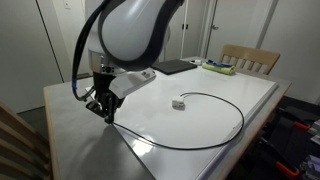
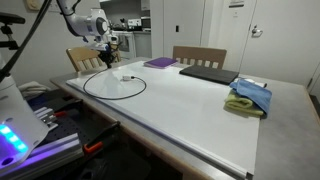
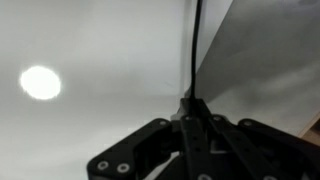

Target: Wind the black charging cable

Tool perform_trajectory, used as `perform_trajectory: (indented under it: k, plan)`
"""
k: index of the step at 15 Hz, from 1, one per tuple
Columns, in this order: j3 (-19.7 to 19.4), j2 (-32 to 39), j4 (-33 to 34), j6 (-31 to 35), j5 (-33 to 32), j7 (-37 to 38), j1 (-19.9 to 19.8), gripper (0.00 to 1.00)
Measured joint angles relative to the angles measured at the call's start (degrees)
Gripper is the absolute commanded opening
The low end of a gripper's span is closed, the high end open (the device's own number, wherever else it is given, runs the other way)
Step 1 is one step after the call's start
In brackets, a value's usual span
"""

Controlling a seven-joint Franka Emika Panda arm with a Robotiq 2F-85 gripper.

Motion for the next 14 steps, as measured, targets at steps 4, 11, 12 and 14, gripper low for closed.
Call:
perform_trajectory:
  k: [4, 11, 12, 14]
  plan:
    - [0.0, -2.3, -0.7, 2.6, 0.0, 0.0, -2.4, 0.02]
    - [-0.6, -6.6, -7.4, 9.4, -3.3, -6.3, -7.2, 0.09]
    - [-0.6, -6.8, -7.8, 9.6, -3.4, -6.5, -7.4, 0.09]
    - [-0.6, -6.9, -8.0, 9.6, -3.4, -6.6, -7.3, 0.02]
